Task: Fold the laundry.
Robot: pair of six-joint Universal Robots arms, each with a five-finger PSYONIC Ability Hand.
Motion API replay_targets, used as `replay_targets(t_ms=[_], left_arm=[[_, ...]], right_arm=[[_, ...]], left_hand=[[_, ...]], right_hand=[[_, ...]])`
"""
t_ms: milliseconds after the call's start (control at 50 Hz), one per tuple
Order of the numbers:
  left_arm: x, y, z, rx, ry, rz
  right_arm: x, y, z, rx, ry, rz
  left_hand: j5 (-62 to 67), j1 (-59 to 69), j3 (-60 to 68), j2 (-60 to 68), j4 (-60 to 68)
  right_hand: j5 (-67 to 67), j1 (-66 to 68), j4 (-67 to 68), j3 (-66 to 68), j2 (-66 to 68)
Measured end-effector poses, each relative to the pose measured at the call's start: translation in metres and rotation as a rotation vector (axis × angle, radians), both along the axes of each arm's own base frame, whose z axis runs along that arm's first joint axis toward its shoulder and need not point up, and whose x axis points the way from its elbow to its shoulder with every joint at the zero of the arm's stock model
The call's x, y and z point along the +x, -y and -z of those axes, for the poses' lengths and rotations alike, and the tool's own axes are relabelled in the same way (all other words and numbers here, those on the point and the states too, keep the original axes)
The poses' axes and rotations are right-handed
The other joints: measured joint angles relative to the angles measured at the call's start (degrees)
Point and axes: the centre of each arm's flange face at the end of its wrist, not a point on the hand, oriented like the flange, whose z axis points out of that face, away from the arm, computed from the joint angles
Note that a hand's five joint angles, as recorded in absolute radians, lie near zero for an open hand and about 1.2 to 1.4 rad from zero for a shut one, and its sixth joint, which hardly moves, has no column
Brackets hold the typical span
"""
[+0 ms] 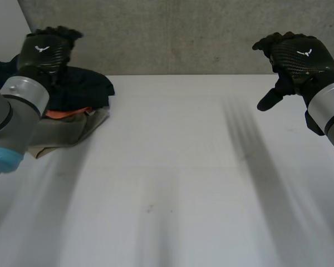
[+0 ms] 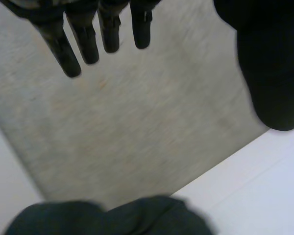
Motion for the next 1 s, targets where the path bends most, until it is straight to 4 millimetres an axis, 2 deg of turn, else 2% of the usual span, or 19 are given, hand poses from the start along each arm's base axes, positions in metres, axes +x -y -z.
replay_targets(t_ms=[40, 80, 160, 300, 340, 380, 400, 420, 440, 500, 580, 680, 720, 800, 840, 880, 920, 960, 1000], left_arm=[[0.011, 0.019, 0.008, -0.018, 0.042, -0.044], [0.036, 0.052, 0.024, -0.045, 0.125, -0.130], [0.068, 0.093, 0.050, -0.073, 0.259, -0.230], [0.105, 0.146, 0.094, -0.115, 0.411, -0.326], [0.112, 0.154, 0.102, -0.121, 0.424, -0.333], [0.117, 0.161, 0.108, -0.129, 0.431, -0.330], [0.118, 0.163, 0.110, -0.131, 0.432, -0.327], [0.119, 0.165, 0.112, -0.134, 0.433, -0.322], [0.119, 0.166, 0.113, -0.138, 0.432, -0.316], [0.118, 0.168, 0.114, -0.144, 0.429, -0.308], [0.103, 0.164, 0.105, -0.183, 0.410, -0.277], [0.057, 0.132, 0.066, -0.254, 0.324, -0.190], [0.032, 0.106, 0.043, -0.280, 0.256, -0.128], [-0.007, 0.058, 0.010, -0.304, 0.136, -0.006], [-0.033, 0.020, -0.007, -0.300, 0.046, 0.096], [-0.046, -0.001, -0.013, -0.291, -0.001, 0.153], [-0.071, -0.044, -0.014, -0.241, -0.083, 0.275], [-0.086, -0.069, -0.008, -0.190, -0.124, 0.354], [-0.098, -0.088, 0.002, -0.137, -0.143, 0.415]], right_arm=[[0.000, 0.000, 0.000, 0.001, 0.000, 0.000], [0.000, 0.000, 0.001, 0.004, -0.001, 0.001], [-0.001, 0.001, 0.002, 0.006, -0.002, 0.003], [-0.002, 0.002, 0.004, 0.013, -0.005, 0.008], [-0.002, 0.002, 0.006, 0.017, -0.006, 0.008], [-0.002, 0.003, 0.007, 0.021, -0.008, 0.009], [-0.002, 0.003, 0.008, 0.024, -0.008, 0.010], [-0.002, 0.004, 0.009, 0.028, -0.009, 0.010], [-0.002, 0.005, 0.010, 0.031, -0.010, 0.010], [-0.002, 0.005, 0.011, 0.033, -0.011, 0.010], [-0.002, 0.007, 0.015, 0.039, -0.022, 0.011], [-0.002, 0.007, 0.017, 0.035, -0.049, 0.013], [-0.002, 0.008, 0.018, 0.031, -0.066, 0.014], [-0.002, 0.008, 0.018, 0.027, -0.076, 0.014], [-0.002, 0.008, 0.018, 0.026, -0.078, 0.014], [-0.002, 0.008, 0.018, 0.025, -0.078, 0.014], [-0.002, 0.008, 0.017, 0.023, -0.077, 0.014], [-0.002, 0.008, 0.017, 0.022, -0.077, 0.014], [-0.002, 0.008, 0.016, 0.020, -0.076, 0.013]], left_hand=[[0.00, 0.00, 0.00, 0.00, 0.00], [0.00, 0.00, 0.00, 0.00, 0.00], [0.00, 0.00, 0.00, 0.00, 0.00], [0.17, 0.33, 0.22, 0.24, 0.23], [6.59, 8.07, 6.70, 6.87, 7.03], [20.69, 24.20, 21.04, 21.47, 21.58], [21.77, 25.31, 22.16, 22.58, 22.70], [35.36, 39.46, 36.17, 37.68, 36.69], [44.38, 48.75, 45.40, 46.77, 46.04], [50.32, 53.27, 51.60, 52.24, 52.40], [51.93, 53.29, 55.35, 56.53, 56.65], [51.93, 53.29, 55.73, 56.64, 56.66], [51.93, 53.29, 55.89, 56.68, 56.67], [51.93, 53.29, 55.96, 56.73, 56.89], [51.93, 53.29, 55.96, 56.74, 56.89], [51.93, 53.29, 55.96, 56.75, 56.89], [51.93, 53.29, 55.96, 56.75, 56.89], [51.84, 53.10, 55.79, 56.55, 56.72], [45.34, 45.26, 46.91, 47.36, 47.42]], right_hand=[[0.02, 0.00, 0.00, 0.00, 0.00], [0.00, 0.00, 0.00, 0.00, 0.00], [0.00, 0.00, 0.00, 0.00, 0.00], [0.00, 0.00, 0.00, 0.00, 0.00], [0.00, 0.00, 0.00, 0.00, 0.00], [0.00, 0.00, 0.00, 0.00, 0.00], [0.00, 0.00, 0.00, 0.00, 0.00], [0.00, 0.00, 0.00, 0.00, 0.00], [0.00, 0.00, 0.00, 0.00, 0.00], [0.00, 0.00, 0.00, 0.00, 0.00], [0.05, 0.00, 0.00, 0.00, 0.00], [0.00, 0.00, 0.00, 0.00, 0.00], [0.00, 0.00, 0.00, 0.00, 0.00], [0.02, 0.00, 0.00, 0.00, 0.00], [0.00, 0.00, 0.00, 0.00, 0.00], [0.00, 0.00, 0.00, 0.00, 0.00], [0.00, 0.00, 0.00, 0.00, 0.00], [0.00, 0.00, 0.00, 0.00, 0.00], [0.00, 0.00, 0.00, 0.00, 0.00]])
